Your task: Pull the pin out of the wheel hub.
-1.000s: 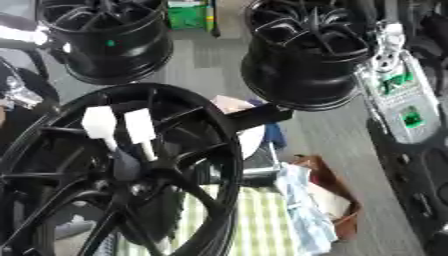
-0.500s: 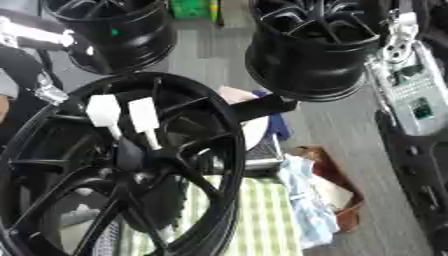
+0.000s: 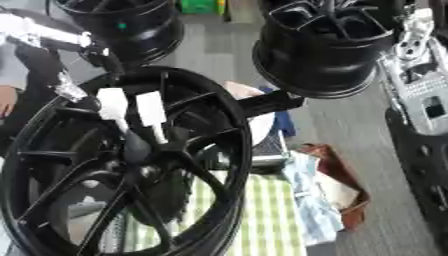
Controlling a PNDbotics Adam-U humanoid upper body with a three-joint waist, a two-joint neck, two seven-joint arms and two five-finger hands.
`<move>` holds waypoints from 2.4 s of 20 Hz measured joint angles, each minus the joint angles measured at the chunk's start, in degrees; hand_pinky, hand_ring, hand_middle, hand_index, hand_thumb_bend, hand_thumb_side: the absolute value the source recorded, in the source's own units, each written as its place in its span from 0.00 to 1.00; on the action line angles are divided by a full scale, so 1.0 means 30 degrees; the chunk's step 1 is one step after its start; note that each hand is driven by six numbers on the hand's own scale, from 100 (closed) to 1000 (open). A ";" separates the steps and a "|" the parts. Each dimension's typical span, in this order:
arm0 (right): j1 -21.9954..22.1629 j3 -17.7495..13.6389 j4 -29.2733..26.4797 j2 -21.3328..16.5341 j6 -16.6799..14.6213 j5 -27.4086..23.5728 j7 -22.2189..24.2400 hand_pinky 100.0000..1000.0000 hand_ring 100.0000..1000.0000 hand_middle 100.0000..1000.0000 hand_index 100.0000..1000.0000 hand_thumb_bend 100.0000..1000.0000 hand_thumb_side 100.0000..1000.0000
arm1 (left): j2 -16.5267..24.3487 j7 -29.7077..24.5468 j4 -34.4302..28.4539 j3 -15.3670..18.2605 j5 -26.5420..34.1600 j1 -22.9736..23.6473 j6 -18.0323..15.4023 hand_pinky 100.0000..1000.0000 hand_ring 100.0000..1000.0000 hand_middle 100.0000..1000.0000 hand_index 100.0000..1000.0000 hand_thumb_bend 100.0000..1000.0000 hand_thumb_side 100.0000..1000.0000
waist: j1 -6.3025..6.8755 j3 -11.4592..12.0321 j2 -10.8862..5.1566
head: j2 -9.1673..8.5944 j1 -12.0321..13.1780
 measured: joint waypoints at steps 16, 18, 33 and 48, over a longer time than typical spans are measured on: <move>0.0005 -0.0108 -0.0036 0.0051 -0.0079 -0.0006 -0.0138 0.66 0.67 0.56 0.71 0.00 0.71 | -0.1017 0.0001 0.1634 -0.0259 -0.0672 -0.0021 0.0109 0.83 0.81 0.69 0.81 0.59 0.40 | 0.0016 -0.0113 0.0007 | 0.0001 0.0256; 0.0005 -0.0122 -0.0037 0.0059 -0.0091 -0.0009 -0.0173 0.66 0.67 0.56 0.71 0.00 0.71 | -0.1112 -0.0003 0.1871 -0.0259 -0.0790 -0.0021 0.0037 0.83 0.81 0.69 0.81 0.59 0.40 | 0.0022 -0.0114 0.0012 | 0.0001 0.0261; 0.0085 -0.0186 -0.0048 0.0165 -0.0152 -0.0014 -0.0304 0.66 0.67 0.56 0.71 0.00 0.72 | -0.1347 -0.0005 0.2735 -0.0374 -0.1762 -0.0015 -0.0763 0.75 0.71 0.55 0.74 0.50 0.33 | 0.0055 -0.0114 0.0052 | 0.0002 0.0413; 0.0154 -0.0242 -0.0048 0.0175 -0.0214 -0.0029 -0.0380 0.66 0.68 0.56 0.71 0.00 0.72 | -0.1501 -0.0006 0.2752 -0.0370 -0.0840 0.0001 -0.0156 0.69 0.63 0.46 0.64 0.27 0.11 | 0.0053 -0.0133 0.0054 | 0.0002 0.0424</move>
